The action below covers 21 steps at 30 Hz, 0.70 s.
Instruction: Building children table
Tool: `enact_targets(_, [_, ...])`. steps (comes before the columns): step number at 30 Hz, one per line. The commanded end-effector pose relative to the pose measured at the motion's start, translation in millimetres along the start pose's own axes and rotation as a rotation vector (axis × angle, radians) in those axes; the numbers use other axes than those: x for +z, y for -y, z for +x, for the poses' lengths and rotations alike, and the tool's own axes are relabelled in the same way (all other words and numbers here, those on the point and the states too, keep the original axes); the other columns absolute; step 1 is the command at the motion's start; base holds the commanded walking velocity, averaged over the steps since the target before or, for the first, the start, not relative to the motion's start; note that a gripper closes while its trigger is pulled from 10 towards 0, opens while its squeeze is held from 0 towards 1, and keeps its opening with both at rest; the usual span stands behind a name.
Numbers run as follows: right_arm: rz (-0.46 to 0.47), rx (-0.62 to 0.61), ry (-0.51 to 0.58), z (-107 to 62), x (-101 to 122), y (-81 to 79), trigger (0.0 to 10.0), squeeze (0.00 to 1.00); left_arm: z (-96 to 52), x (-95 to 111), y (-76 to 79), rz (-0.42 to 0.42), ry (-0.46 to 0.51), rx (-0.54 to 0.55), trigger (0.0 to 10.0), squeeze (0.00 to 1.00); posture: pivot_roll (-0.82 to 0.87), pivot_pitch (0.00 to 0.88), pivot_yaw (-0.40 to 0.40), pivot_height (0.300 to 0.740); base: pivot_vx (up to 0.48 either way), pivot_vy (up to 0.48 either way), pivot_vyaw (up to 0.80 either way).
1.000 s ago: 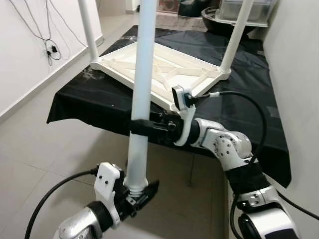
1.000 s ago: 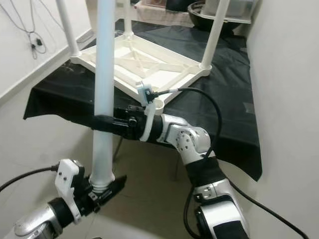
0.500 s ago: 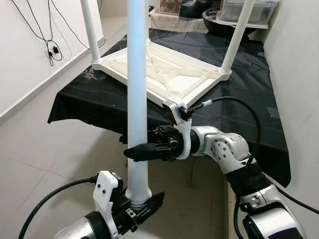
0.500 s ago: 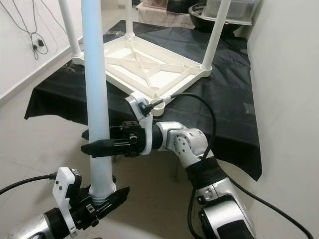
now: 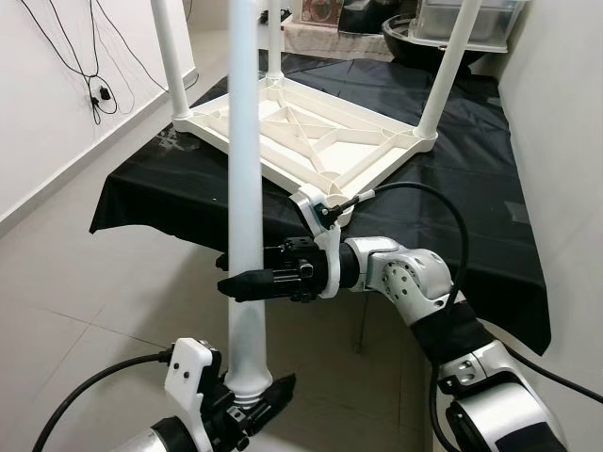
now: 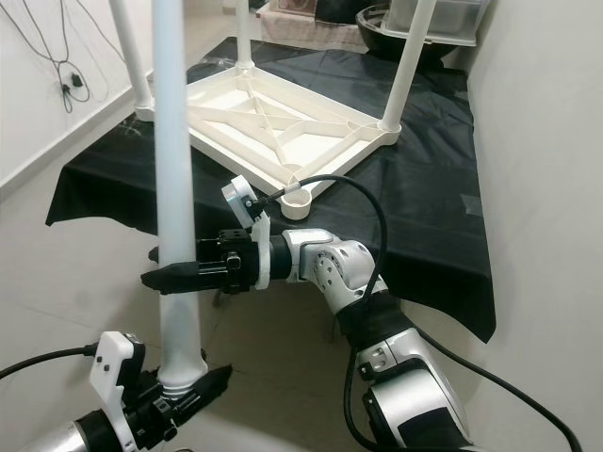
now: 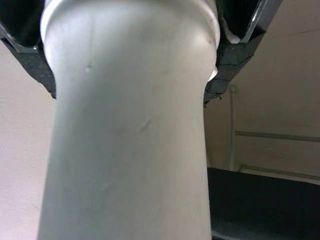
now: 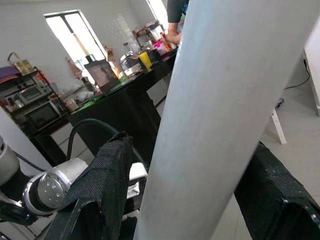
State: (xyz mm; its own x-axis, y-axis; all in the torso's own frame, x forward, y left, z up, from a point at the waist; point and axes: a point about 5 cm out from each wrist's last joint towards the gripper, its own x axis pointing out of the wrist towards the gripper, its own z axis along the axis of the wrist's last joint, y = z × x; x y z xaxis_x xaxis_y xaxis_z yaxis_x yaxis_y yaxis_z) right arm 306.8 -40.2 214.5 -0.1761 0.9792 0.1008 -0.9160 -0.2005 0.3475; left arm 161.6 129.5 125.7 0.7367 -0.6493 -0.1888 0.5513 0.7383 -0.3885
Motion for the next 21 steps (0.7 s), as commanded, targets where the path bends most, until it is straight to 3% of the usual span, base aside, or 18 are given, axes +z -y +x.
enact_targets(1, [-0.003, 0.017, 0.004, 0.6, 3, -1.5, 10.0, 0.00, -2.7, -4, -4.6, -0.017, -0.022, 0.021, 10.0, 0.00, 0.06, 0.118, -0.004, 0.740, 0.000, 0.000, 0.00])
enact_targets(12, [0.024, 0.062, -0.029, 4.8, -8, -7.9, 10.0, 0.00, -7.8, -11, 2.8, -0.054, -0.068, -0.071, 10.0, 0.00, 0.06, 0.103, -0.006, 0.740, 0.000, 0.000, 0.00])
enact_targets(21, [0.042, 0.072, -0.021, 9.3, -9, -10.1, 10.0, 0.00, -7.4, -10, 3.1, -0.043, -0.071, -0.079, 10.0, 0.00, 0.06, 0.095, -0.007, 0.740, 0.000, 0.000, 0.00])
